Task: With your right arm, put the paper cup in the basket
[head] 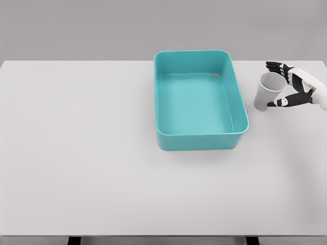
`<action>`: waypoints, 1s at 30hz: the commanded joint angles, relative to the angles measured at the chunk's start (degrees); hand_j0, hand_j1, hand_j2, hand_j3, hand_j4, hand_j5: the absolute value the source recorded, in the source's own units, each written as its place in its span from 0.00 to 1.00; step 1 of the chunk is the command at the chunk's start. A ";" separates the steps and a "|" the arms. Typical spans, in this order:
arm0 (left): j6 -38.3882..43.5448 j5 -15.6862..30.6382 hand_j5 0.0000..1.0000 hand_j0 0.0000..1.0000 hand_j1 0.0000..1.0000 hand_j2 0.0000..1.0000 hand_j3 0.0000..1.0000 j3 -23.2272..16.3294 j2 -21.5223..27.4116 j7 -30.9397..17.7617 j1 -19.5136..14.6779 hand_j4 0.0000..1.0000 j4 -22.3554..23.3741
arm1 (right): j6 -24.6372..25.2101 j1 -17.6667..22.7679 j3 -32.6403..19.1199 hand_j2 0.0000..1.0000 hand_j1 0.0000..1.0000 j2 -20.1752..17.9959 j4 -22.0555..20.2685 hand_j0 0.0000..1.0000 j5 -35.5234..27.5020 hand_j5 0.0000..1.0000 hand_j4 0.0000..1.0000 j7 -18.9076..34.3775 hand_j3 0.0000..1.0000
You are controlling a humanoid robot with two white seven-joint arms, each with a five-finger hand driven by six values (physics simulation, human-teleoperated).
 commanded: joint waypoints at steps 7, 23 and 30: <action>-0.01 -0.01 1.00 1.00 1.00 1.00 1.00 0.01 0.01 -0.01 0.00 1.00 0.01 | -0.13 0.09 0.32 1.00 1.00 0.14 0.05 1.00 0.53 1.00 1.00 0.43 1.00; -0.01 -0.01 1.00 1.00 1.00 1.00 1.00 0.01 0.01 -0.01 0.00 1.00 0.01 | -0.13 0.00 0.41 0.84 0.84 -0.03 -0.30 0.84 1.24 0.84 0.84 0.43 0.84; -0.01 -0.01 1.00 1.00 1.00 1.00 1.00 0.01 0.01 -0.01 0.00 1.00 0.01 | -0.75 -0.26 0.15 0.85 0.85 -0.39 -1.18 0.85 1.24 0.85 0.85 0.43 0.85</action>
